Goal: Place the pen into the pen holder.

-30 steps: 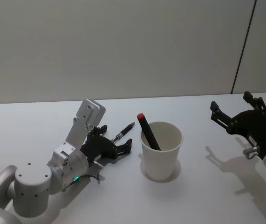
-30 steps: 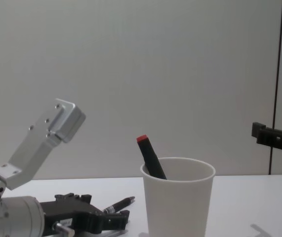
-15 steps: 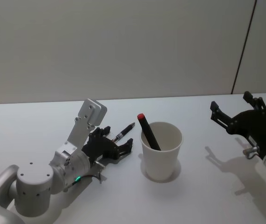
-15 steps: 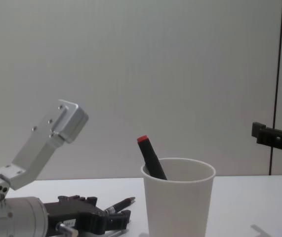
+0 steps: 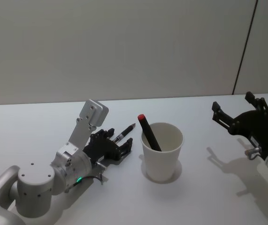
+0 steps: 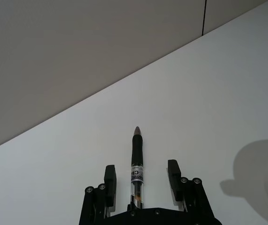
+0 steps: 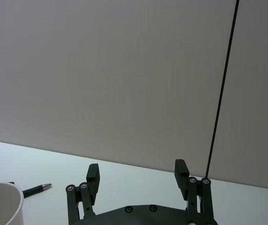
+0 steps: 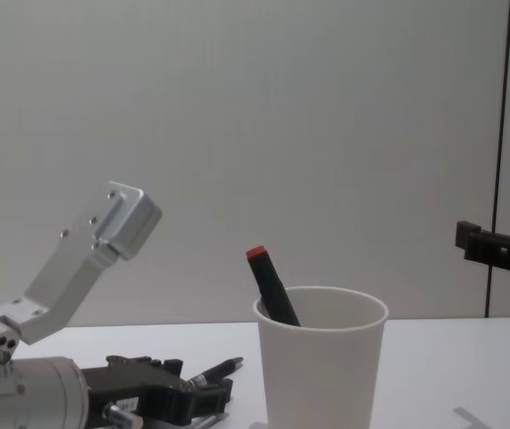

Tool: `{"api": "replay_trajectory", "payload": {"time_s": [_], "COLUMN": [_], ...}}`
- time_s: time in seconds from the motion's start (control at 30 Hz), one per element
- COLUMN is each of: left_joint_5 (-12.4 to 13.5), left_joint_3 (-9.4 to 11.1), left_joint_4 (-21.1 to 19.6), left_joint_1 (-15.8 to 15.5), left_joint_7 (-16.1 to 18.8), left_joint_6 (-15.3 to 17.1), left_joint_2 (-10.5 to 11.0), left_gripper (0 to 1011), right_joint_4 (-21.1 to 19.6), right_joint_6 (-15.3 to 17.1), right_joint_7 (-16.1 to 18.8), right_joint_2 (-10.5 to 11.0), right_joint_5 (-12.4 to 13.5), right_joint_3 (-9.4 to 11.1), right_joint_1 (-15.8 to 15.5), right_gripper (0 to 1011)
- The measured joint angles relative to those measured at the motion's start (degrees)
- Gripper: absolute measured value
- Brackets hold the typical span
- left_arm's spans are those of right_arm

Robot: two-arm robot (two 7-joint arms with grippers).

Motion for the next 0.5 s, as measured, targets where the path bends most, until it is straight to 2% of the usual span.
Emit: {"api": "replay_trajectory", "payload": {"time_s": [0.5], "left_joint_5": [0.0], "left_joint_3": [0.0], "left_joint_4": [0.1], "left_joint_1": [0.0], "left_joint_7": [0.1], "left_joint_6": [0.1], "left_joint_2": [0.0], "left_gripper": [585], "right_joint_4": [0.0], "right_joint_6": [0.0], "right_joint_7": [0.0], "right_joint_2": [0.0], "right_joint_5": [0.0], "right_joint_3": [0.0], "right_joint_1": [0.0], "right_gripper": [1001]}}
